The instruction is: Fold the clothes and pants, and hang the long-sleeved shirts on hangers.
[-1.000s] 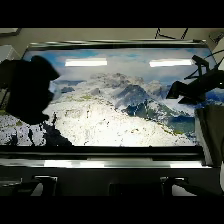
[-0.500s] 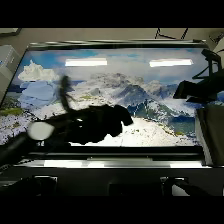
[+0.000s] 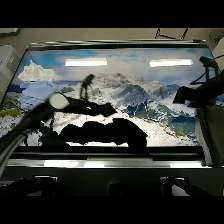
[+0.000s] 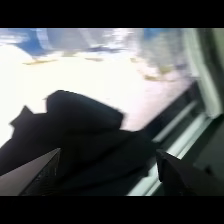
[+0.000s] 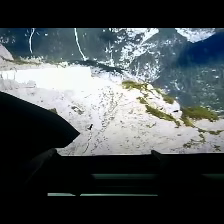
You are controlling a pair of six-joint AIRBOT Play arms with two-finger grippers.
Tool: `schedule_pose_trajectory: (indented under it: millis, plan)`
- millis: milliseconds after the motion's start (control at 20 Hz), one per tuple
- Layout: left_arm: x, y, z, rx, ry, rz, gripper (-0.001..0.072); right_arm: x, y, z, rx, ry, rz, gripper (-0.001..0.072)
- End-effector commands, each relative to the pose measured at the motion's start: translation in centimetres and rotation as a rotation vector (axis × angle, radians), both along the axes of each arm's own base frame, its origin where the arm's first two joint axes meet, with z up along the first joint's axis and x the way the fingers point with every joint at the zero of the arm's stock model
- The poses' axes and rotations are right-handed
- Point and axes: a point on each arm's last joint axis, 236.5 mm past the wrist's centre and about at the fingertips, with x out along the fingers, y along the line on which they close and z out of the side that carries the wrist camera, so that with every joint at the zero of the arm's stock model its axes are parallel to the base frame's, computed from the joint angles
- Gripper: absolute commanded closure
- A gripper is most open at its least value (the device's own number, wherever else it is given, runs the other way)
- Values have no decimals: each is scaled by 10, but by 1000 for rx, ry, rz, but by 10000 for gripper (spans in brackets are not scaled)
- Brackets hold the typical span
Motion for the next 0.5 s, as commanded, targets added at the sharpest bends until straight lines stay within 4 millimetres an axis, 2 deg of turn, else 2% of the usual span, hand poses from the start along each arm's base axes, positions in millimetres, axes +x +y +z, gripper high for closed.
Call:
schedule_pose_trajectory:
  millis: [0, 50, 100, 150, 200, 250, 350, 450]
  plan:
    - [-7, 170, -28, 352, 178, 71, -1, -17, 35, -45, 152, 101, 39, 5]
    - [-23, 217, -39, 418, 260, 121, -1, -25, 48, -59, 210, 133, 55, 4]
    - [-39, 249, -49, 440, 322, 165, -1, -35, 62, -71, 272, 166, 76, 4]
    - [-55, 272, -60, 428, 371, 222, -1, -45, 73, -79, 323, 199, 92, 4]
    - [-69, 288, -73, 412, 409, 276, -1, -56, 82, -87, 368, 235, 104, 6]
    - [-84, 297, -87, 390, 447, 316, -1, -67, 87, -96, 393, 275, 111, 10]
    - [-105, 295, -112, 335, 494, 340, -1, -88, 87, -118, 392, 337, 111, 16]
    - [-108, 286, -130, 284, 495, 363, -1, -113, 89, -138, 400, 404, 98, 16]
